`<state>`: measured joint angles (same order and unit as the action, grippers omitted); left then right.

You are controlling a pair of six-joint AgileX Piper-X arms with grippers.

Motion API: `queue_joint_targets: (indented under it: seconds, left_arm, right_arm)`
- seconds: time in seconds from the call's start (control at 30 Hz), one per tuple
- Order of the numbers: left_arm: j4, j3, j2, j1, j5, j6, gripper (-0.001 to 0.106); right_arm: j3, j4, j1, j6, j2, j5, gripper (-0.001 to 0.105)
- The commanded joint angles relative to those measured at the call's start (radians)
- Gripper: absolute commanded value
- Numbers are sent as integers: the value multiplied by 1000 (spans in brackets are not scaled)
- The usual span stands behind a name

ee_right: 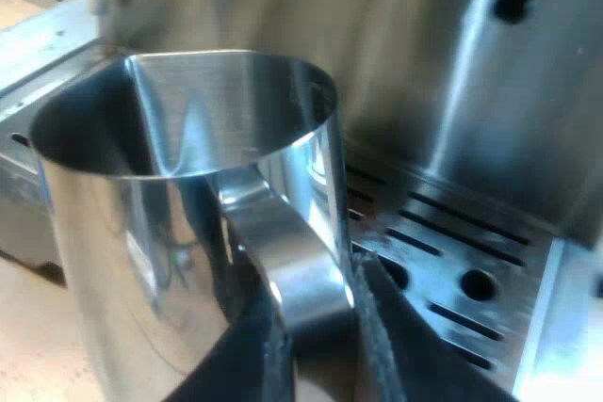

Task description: Remove mug from coffee machine

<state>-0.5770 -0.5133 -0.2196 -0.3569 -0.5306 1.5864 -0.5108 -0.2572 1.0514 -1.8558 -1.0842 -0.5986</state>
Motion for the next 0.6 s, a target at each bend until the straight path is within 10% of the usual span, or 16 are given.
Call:
queue_joint_targets:
  seconds: [0.03, 0.6]
  left_arm:
    - [1, -23, -2, -16, -4, 10, 86]
    - [0, -29, -36, -268, -4, 65, 86]
  right_arm:
    - [0, 54, 26, 9, 72, -68, 0]
    - [0, 529, 269, 195, 508, -579, 0]
